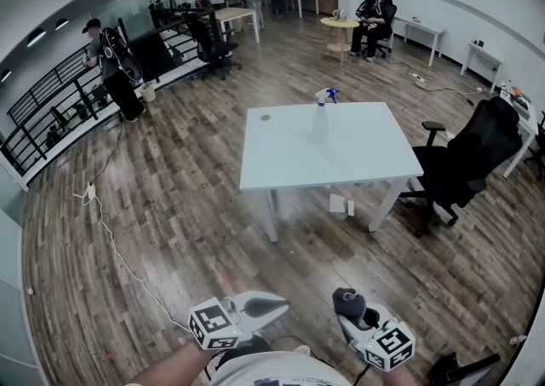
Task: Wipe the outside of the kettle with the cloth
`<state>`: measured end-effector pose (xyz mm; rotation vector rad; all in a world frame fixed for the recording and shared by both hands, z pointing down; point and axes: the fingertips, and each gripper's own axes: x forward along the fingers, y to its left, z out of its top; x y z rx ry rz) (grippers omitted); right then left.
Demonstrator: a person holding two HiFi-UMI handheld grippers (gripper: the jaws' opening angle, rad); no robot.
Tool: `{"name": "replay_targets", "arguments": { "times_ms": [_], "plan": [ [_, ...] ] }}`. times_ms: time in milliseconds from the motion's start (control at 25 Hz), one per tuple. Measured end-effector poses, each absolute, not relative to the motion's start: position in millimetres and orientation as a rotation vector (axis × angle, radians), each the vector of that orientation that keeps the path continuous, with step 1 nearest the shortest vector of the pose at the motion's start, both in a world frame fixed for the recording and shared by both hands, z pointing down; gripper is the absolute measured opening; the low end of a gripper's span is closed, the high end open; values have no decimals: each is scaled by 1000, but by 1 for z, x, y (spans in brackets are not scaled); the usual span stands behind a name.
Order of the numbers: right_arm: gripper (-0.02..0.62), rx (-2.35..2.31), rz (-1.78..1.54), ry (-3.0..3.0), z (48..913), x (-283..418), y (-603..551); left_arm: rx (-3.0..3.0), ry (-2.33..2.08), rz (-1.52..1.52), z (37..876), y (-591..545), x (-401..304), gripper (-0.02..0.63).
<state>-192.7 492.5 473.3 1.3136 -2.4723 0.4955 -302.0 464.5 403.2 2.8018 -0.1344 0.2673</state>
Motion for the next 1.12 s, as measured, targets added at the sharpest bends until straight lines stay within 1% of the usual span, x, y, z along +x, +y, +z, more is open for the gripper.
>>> {"name": "replay_targets", "arguments": {
  "times_ms": [200,400,600,760,800,880,920,1080,1120],
  "plan": [
    [124,1323,489,-2466,477,-193,478,2841,-169,330,409,449,-302,2],
    [124,1348,512,-2446,489,-180,454,2843,-149,332,421,421,-285,2],
    [124,1366,524,-2388,504,-162,396,2849,-129,317,448,350,-255,2],
    [127,1413,571,-2300,490,-143,351,2867,-50,283,441,291,-227,3],
    [127,1419,573,-2284,484,-140,338,2874,-38,279,438,276,-223,13],
    [127,1434,564,-2260,475,-135,309,2883,-15,266,432,245,-217,64],
    [127,1446,563,-2251,473,-132,293,2888,-8,262,431,229,-214,75],
    [127,1475,538,-2256,468,-131,234,2918,-49,268,438,160,-213,91],
    [127,1468,528,-2258,466,-133,222,2918,-76,273,439,144,-213,105]
  ]
}}
